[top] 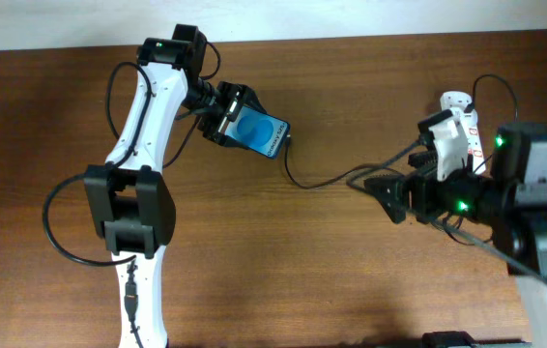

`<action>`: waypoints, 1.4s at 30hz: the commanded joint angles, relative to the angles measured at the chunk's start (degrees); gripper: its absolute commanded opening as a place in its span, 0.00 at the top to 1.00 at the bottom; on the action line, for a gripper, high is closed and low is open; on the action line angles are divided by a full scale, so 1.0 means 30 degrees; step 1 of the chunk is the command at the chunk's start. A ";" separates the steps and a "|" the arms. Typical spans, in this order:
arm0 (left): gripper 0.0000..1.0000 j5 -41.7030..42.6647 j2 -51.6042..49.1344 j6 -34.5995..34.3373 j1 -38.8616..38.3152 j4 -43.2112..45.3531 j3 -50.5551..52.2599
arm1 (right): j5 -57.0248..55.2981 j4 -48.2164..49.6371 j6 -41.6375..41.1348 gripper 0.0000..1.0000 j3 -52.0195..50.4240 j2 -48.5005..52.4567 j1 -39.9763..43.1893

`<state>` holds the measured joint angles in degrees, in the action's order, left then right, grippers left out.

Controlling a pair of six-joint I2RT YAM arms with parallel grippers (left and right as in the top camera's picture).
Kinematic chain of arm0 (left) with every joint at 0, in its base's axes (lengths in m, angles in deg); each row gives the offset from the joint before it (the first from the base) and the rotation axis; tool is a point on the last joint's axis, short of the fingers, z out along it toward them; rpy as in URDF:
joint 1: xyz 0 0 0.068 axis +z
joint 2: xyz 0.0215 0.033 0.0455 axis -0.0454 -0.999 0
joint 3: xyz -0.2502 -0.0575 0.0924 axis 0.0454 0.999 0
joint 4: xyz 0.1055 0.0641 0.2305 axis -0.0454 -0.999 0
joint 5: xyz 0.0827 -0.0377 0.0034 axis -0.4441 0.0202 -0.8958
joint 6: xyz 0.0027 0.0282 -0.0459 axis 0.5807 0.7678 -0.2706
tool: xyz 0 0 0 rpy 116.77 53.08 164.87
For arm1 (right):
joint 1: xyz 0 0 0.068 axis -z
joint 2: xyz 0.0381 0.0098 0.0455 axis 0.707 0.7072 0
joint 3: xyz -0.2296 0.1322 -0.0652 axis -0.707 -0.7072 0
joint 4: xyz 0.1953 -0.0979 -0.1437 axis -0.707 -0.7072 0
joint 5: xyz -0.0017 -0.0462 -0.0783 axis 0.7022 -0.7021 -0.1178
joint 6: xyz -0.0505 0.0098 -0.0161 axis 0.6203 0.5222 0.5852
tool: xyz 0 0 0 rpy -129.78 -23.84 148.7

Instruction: Plug charger to phone and switch on socket

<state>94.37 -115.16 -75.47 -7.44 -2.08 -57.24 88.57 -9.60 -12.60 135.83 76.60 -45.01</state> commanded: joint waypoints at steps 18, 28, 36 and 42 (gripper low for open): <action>1.00 0.9741 0.0117 -0.1158 0.0036 0.0015 -0.0452 | -0.2856 -0.0175 -0.7890 0.00 0.0546 0.4685 -0.0102; 1.00 1.3202 0.0117 -0.1158 0.0503 0.0029 -0.0452 | -0.7337 -0.0590 -0.9755 0.02 0.0539 0.4685 -0.0102; 1.00 1.4141 0.0117 -0.1158 0.0962 0.0029 -0.0452 | -0.8145 -0.1027 -0.9726 0.02 0.0539 0.4685 -0.0102; 1.00 1.4141 0.0117 -0.0707 0.1144 0.0022 -0.0452 | -0.8145 -0.1151 -0.9719 0.02 0.0539 0.4685 -0.0102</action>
<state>133.30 -115.16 -78.23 -4.60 -1.95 -57.22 65.27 -12.90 -41.28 136.38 90.61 -45.01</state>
